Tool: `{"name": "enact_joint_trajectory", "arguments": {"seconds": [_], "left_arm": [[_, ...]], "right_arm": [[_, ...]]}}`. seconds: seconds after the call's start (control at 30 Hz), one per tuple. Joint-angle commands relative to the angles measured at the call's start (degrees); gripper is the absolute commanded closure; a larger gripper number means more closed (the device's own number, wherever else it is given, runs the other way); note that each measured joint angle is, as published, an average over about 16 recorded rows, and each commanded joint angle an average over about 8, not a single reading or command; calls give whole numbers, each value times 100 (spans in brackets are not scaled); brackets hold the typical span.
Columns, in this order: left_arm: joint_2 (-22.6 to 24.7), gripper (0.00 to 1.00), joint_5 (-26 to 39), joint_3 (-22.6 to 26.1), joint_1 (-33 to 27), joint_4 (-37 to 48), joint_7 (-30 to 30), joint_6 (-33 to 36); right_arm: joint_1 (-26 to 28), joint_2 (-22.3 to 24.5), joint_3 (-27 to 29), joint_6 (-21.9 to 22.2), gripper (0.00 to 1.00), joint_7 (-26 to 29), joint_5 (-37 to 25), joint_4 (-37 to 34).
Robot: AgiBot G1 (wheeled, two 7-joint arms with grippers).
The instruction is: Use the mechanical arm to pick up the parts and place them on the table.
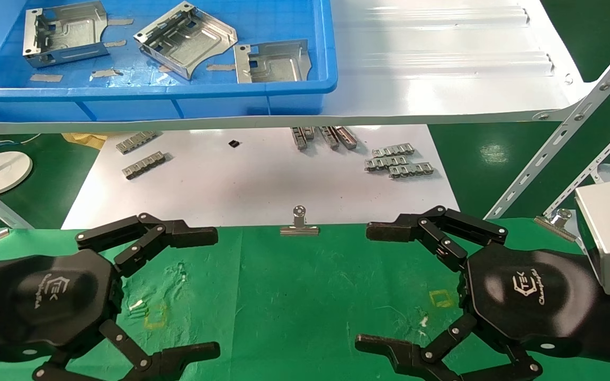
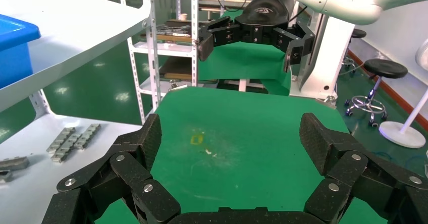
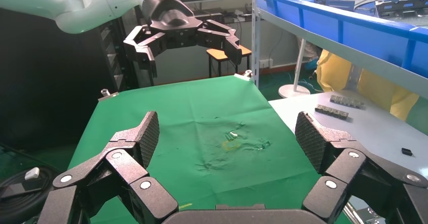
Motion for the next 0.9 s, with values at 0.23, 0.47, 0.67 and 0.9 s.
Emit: {"name": "enact_joint_trajectory", "arguments": {"seconds": [0.23,0.47,0.67,0.9], "left_arm": [[0,0,0,0,0,0,0,0],[0,0,0,0,0,0,0,0],[0,0,0,0,0,0,0,0],[0,0,0,0,0,0,0,0]], "right_arm": [[0,0,0,0,0,0,0,0],[0,0,0,0,0,0,0,0],[0,0,0,0,75,0,0,0],[0,0,0,0,100,0,0,0]]}}
